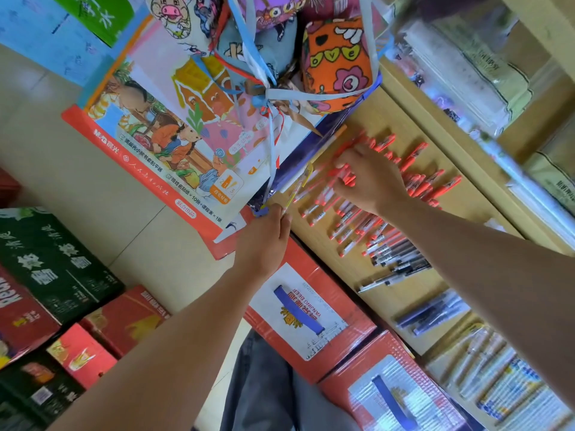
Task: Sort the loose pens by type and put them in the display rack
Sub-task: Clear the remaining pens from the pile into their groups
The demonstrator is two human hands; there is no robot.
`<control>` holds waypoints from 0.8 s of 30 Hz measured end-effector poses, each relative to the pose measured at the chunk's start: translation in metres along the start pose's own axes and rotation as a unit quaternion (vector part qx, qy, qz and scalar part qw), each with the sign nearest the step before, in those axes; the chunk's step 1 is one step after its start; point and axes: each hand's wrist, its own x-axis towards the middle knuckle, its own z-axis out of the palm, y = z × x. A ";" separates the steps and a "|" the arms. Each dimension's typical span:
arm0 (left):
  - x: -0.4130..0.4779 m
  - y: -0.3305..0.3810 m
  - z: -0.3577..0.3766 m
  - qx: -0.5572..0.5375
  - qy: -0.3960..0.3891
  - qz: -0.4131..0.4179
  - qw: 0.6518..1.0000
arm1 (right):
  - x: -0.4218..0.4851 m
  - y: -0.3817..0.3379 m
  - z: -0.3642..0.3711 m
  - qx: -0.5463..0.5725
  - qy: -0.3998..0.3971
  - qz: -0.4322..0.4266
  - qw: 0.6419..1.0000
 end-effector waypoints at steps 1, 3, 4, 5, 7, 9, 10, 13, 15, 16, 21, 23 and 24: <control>0.000 0.000 0.000 0.001 0.001 0.001 1.000 | 0.002 -0.001 -0.002 0.026 0.023 0.016 0.999; 0.000 0.000 0.001 -0.003 0.005 0.005 1.000 | 0.012 -0.006 -0.004 0.069 0.077 0.060 0.993; 0.000 0.000 0.001 -0.005 0.009 0.007 1.000 | 0.019 -0.009 -0.005 0.081 0.091 0.085 0.989; 0.000 0.000 0.001 -0.007 0.013 0.007 1.000 | 0.026 -0.011 -0.005 0.087 0.092 0.109 0.986; 0.000 0.001 0.001 -0.015 0.024 0.003 1.000 | 0.038 -0.015 -0.002 0.086 0.078 0.156 0.981; 0.000 0.000 0.001 -0.025 0.054 0.007 0.998 | 0.044 -0.019 0.003 0.080 0.066 0.200 0.974; 0.001 -0.001 0.002 -0.029 0.073 0.013 0.997 | 0.046 -0.020 0.005 0.078 0.064 0.215 0.971; 0.004 -0.003 0.006 -0.036 0.104 0.037 0.993 | 0.048 -0.023 0.010 0.068 0.071 0.235 0.967; 0.006 -0.003 0.008 -0.039 0.109 0.055 0.992 | 0.049 -0.022 0.010 0.078 0.074 0.239 0.965; 0.006 -0.003 0.009 -0.041 0.107 0.060 0.992 | 0.049 -0.022 0.009 0.090 0.073 0.239 0.964; 0.004 -0.004 0.013 -0.043 0.084 0.053 0.994 | 0.043 -0.015 0.006 0.153 0.066 0.226 0.960; 0.005 -0.003 0.012 -0.044 0.084 0.054 0.994 | 0.040 -0.012 0.004 0.187 0.078 0.211 0.956; 0.005 -0.003 0.011 -0.046 0.085 0.051 0.994 | 0.038 -0.010 0.003 0.211 0.092 0.201 0.952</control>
